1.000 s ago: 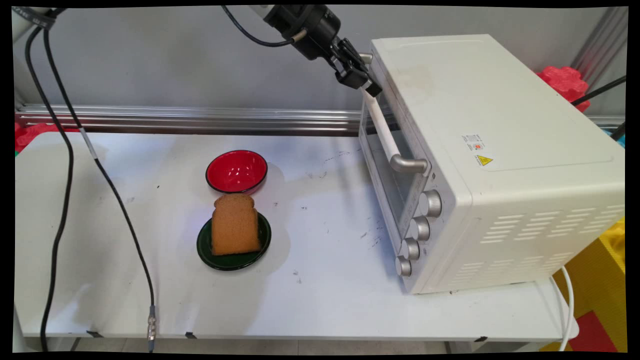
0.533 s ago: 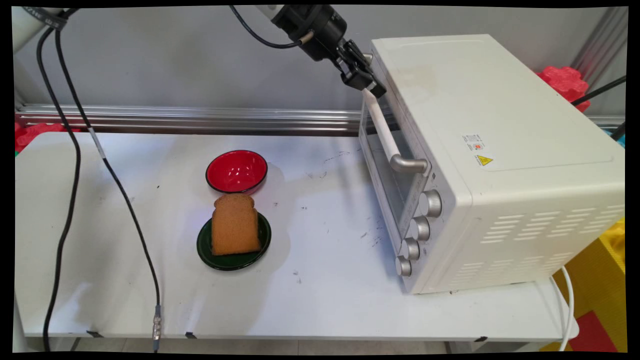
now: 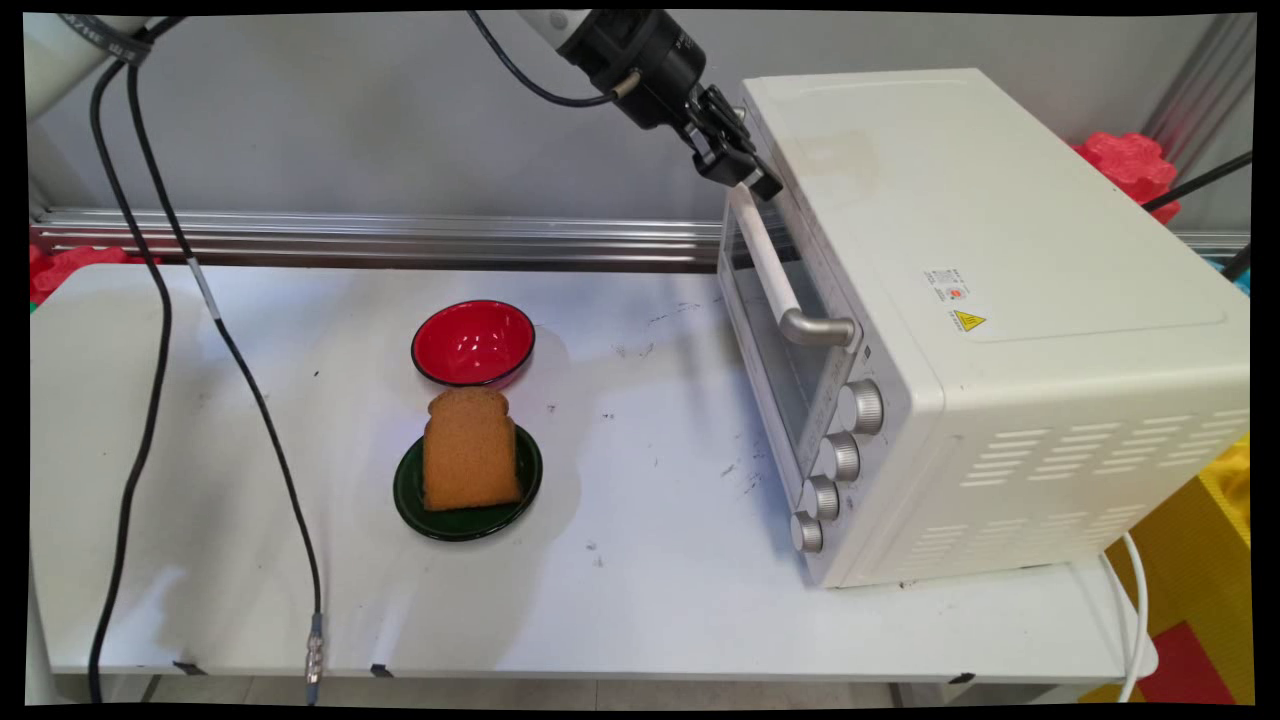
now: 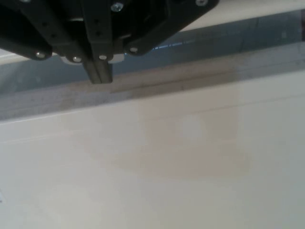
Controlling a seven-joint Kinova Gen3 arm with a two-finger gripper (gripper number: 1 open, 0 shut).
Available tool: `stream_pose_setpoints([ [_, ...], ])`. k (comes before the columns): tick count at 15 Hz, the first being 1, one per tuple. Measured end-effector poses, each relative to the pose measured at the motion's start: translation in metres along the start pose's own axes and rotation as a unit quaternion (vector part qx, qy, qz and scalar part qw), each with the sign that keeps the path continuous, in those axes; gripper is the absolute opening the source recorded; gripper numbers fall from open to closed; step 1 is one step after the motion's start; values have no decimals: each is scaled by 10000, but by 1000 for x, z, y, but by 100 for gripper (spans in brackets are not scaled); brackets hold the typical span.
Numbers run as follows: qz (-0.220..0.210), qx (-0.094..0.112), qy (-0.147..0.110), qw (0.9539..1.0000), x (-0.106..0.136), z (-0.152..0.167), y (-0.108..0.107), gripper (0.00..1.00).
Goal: Open the oven
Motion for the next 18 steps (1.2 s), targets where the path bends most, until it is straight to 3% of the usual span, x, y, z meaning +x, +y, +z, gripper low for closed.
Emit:
stream_pose_setpoints([
  [18, 99, 85, -157, 9998, -23, 15, -2, 0],
])
